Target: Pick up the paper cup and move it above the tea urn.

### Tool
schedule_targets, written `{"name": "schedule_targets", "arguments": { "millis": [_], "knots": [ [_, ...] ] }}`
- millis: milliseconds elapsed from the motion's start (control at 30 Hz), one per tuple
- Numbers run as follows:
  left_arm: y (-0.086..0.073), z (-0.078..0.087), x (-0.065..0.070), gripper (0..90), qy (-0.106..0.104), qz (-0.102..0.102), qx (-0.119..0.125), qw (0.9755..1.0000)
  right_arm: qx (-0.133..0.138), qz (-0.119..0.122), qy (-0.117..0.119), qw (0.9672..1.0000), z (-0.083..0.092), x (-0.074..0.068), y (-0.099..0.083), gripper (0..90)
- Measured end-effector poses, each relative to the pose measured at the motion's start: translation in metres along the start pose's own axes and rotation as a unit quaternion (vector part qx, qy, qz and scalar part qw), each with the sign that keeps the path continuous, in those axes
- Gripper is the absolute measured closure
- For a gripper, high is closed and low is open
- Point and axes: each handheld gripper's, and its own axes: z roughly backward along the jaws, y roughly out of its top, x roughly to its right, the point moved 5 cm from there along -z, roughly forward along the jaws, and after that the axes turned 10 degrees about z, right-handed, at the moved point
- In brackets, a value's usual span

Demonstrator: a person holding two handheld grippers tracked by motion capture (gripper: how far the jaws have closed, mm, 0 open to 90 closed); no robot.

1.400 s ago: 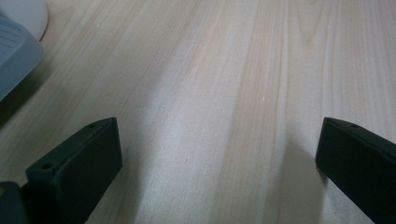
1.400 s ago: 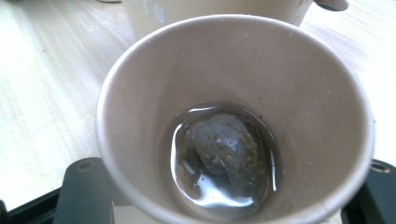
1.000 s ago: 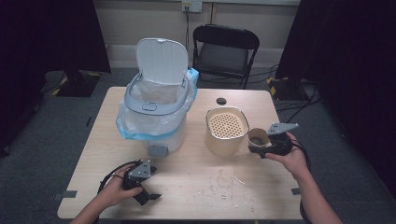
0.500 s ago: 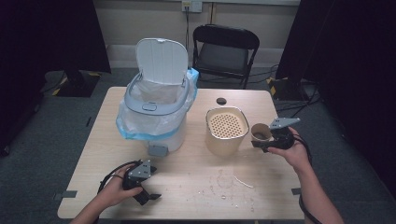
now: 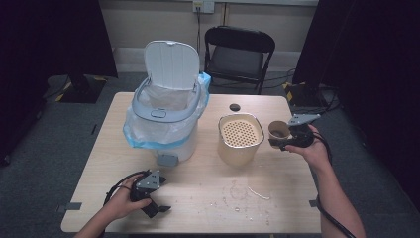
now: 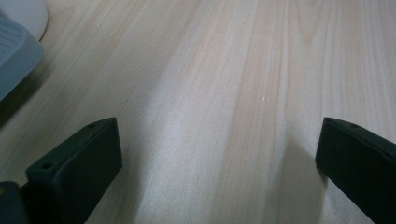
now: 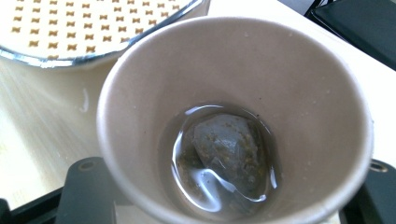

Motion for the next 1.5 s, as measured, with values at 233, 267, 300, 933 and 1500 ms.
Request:
{"name": "schedule_targets", "arguments": {
  "millis": [233,267,300,933,1500],
  "knots": [
    [0.000,0.000,0.000,0.0,0.000,0.000,0.000,1.0000,0.001,0.000,-0.004,1.0000,-0.004,0.008,0.008,30.7],
    [0.000,0.000,0.000,0.0,-0.002,0.001,0.000,1.0000,-0.001,0.001,-0.006,1.0000,-0.004,0.009,0.009,30.7],
    [0.000,0.000,0.000,0.0,-0.001,0.000,0.003,1.0000,-0.003,0.003,-0.006,1.0000,-0.005,0.010,0.010,30.8],
    [0.001,-0.001,0.000,0.0,-0.003,-0.001,0.004,1.0000,-0.006,0.043,-0.028,0.9987,-0.008,0.029,0.034,31.0],
    [0.001,0.000,-0.001,0.0,0.002,-0.006,0.004,1.0000,-0.010,0.079,-0.040,0.9961,-0.006,0.033,0.055,31.2]
  ]
}}
